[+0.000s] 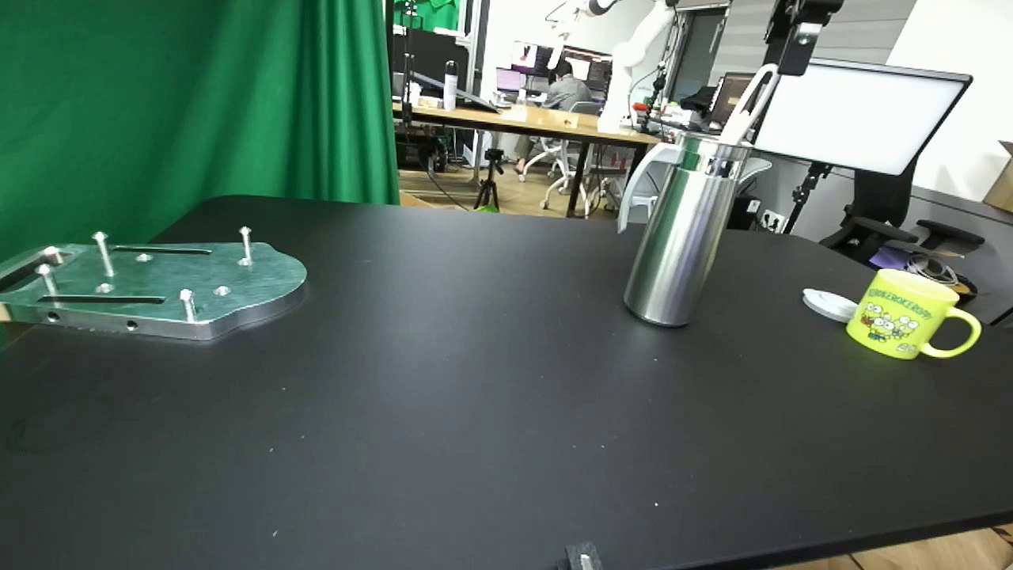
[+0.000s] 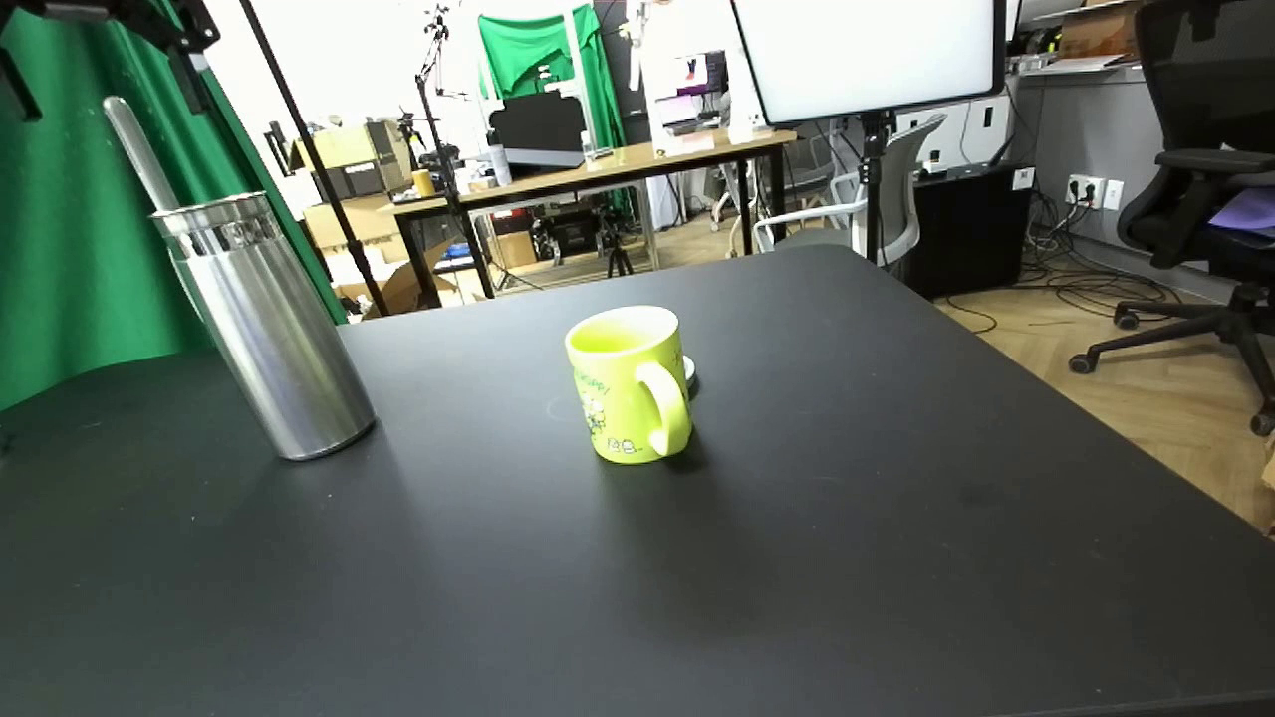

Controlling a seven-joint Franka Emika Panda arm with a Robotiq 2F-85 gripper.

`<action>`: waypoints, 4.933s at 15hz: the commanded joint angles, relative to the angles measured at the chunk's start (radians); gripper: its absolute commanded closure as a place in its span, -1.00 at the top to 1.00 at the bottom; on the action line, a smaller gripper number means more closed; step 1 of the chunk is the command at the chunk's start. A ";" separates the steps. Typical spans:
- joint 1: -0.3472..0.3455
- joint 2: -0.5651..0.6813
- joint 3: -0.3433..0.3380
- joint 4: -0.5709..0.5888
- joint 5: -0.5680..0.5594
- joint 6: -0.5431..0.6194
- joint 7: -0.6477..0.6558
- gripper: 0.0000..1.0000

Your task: Use the bottle brush to clean inside the flask

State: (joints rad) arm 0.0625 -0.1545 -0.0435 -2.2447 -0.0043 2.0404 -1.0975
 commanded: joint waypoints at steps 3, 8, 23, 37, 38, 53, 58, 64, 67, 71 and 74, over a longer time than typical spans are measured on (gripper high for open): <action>-0.005 -0.043 0.007 -0.037 0.052 0.038 0.029 1.00; -0.008 -0.054 0.006 -0.050 0.058 0.031 0.044 0.06; -0.018 -0.104 0.000 0.012 0.042 -0.014 0.080 -0.93; -0.004 -0.100 0.013 0.206 0.019 -0.183 0.108 -0.93; -0.007 -0.091 0.009 0.198 0.020 -0.180 0.108 -0.93; -0.035 0.005 0.003 0.163 0.020 -0.180 0.117 -0.93; -0.026 -0.001 0.016 0.200 0.011 -0.182 0.110 -0.93; -0.016 0.039 0.027 0.214 0.029 -0.160 0.081 -0.93; -0.018 0.064 0.027 0.193 0.039 -0.135 0.056 -0.93; -0.024 0.108 0.030 0.163 0.050 -0.116 0.036 -0.93; -0.029 0.124 0.034 0.157 0.050 -0.125 0.038 -0.93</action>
State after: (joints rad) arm 0.0442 -0.0341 -0.0157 -2.0829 0.0384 1.9151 -1.0515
